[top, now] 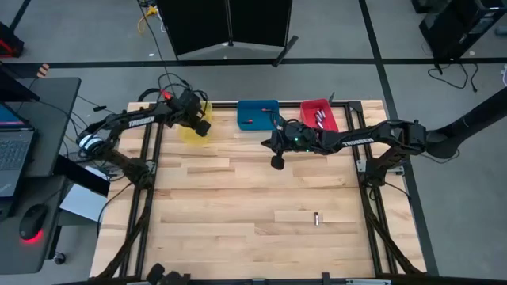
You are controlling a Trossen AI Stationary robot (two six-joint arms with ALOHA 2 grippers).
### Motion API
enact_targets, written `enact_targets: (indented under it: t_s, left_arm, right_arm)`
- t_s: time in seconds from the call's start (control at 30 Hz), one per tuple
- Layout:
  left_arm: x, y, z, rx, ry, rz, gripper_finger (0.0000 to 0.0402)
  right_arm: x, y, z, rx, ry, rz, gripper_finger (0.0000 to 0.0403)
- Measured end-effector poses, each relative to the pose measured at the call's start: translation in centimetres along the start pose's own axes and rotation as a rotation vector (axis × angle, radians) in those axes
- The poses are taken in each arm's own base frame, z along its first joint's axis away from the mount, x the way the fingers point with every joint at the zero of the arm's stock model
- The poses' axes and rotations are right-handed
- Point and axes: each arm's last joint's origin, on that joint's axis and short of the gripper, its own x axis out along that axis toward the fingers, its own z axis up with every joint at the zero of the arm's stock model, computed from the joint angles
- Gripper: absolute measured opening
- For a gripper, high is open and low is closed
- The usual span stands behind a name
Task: Sort batteries
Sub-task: Put the black battery into the yellow bin
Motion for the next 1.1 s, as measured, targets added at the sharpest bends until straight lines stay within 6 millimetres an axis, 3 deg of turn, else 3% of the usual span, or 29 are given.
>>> enact_targets:
  t_s: [0.33, 0.77, 1.0, 1.1]
  left_arm:
    - [2.2, 0.9, 2.1, 0.022, 0.065, 0.023, 0.0047]
    - [4.6, 1.2, 1.8, 0.057, 0.175, 0.052, 0.0047]
    - [4.8, 1.2, 1.7, 0.048, 0.184, 0.052, 0.0047]
    - [4.8, 1.2, 1.6, 0.048, 0.199, 0.053, 0.0064]
  right_arm:
    - [0.0, 0.0, 0.0, -0.003, 0.0, -0.001, 0.0012]
    - [0.0, 0.0, 0.0, -0.015, 0.002, -0.005, 0.0012]
    - [0.0, 0.0, 0.0, -0.014, 0.002, -0.005, 0.0012]
    - [0.0, 0.0, 0.0, -0.015, 0.002, -0.004, 0.0012]
